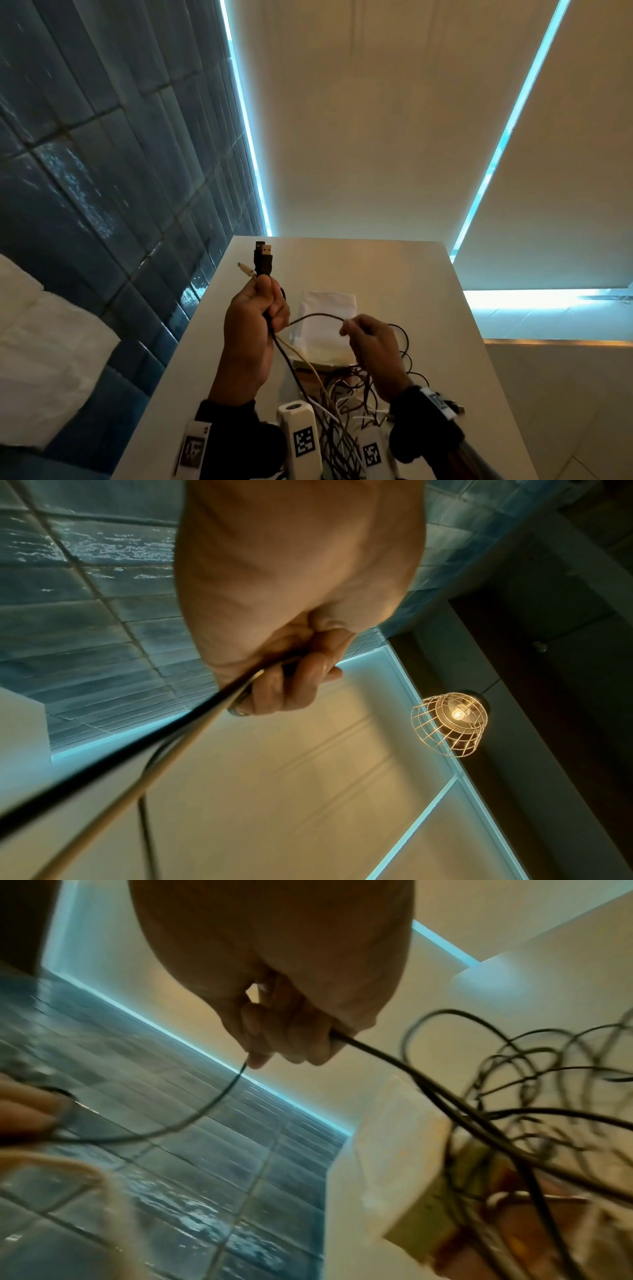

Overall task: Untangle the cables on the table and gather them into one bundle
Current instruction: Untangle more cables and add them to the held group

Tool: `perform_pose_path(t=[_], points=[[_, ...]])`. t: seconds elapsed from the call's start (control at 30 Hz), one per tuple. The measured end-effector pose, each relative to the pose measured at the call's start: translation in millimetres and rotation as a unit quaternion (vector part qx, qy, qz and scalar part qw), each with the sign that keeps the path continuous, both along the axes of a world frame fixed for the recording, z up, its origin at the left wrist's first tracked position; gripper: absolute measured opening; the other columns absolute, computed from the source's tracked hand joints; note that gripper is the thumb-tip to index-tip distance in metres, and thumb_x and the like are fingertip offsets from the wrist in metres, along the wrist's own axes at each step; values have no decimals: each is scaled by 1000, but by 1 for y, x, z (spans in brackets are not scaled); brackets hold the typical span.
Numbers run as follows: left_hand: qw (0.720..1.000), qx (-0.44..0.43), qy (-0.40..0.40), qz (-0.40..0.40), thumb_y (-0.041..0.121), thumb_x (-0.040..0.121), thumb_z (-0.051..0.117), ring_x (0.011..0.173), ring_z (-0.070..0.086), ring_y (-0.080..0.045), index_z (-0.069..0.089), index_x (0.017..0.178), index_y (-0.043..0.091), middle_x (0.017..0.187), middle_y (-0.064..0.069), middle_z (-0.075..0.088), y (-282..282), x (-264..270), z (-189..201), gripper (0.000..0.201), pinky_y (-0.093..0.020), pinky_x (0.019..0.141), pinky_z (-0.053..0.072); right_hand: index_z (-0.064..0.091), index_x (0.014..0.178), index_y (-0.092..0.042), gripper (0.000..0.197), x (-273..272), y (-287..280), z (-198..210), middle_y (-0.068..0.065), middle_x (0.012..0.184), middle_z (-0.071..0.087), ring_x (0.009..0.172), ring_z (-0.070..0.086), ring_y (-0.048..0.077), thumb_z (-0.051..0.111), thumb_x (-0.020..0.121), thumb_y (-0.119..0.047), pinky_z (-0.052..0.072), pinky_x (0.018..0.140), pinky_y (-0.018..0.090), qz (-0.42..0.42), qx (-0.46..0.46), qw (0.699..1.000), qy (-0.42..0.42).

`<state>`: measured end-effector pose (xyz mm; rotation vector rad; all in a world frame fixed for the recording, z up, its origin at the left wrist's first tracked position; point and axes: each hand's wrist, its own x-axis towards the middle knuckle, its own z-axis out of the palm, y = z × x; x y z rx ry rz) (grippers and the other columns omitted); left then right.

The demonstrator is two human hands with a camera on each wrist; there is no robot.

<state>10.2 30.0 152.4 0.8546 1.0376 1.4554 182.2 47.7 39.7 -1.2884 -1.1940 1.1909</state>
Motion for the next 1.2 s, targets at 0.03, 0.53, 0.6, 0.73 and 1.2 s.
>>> perform_pose_path(t=[0.03, 0.53, 0.6, 0.73, 1.2], points=[[1000, -6, 8, 2, 18, 103, 31, 47, 28, -10, 43, 70, 10, 51, 3, 34, 1, 1, -1, 35, -21, 46, 25, 64, 73, -6, 22, -1, 0, 14, -4, 49, 38, 44, 27, 12, 57, 93, -11, 22, 43, 23, -3, 11, 999, 30], [988, -34, -135, -61, 29, 97, 35, 67, 56, -22, 45, 75, 11, 69, -7, 55, -4, 7, 6, 30, -35, 68, 47, 64, 77, -9, 17, -29, -24, 64, -1, 63, 50, 52, 40, 5, 55, 92, -10, 35, 52, 16, 223, 130, 961, 100], [985, -19, -159, -58, 29, 95, 37, 56, 48, -16, 43, 74, 11, 63, -2, 44, -4, 6, 6, 29, -31, 61, 44, 62, 78, -7, 17, -27, -22, 55, 1, 61, 46, 51, 37, 8, 54, 92, -11, 34, 50, 17, 229, 110, 962, 102], [987, 4, -152, -46, 30, 88, 42, 47, 30, -9, 41, 72, 11, 58, 2, 34, -4, 9, 3, 24, -22, 46, 32, 61, 79, -7, 20, -24, -17, 39, -3, 59, 44, 50, 37, 6, 50, 94, -14, 36, 49, 14, 231, 85, 964, 97], [995, 25, -92, -40, 30, 86, 43, 43, 23, -7, 42, 71, 10, 52, 4, 29, -6, 2, 1, 25, -20, 43, 27, 63, 74, -16, 20, -16, -10, -23, -4, 70, 58, 67, 54, 10, 55, 90, -23, 44, 67, 27, 162, 4, 987, -15]])
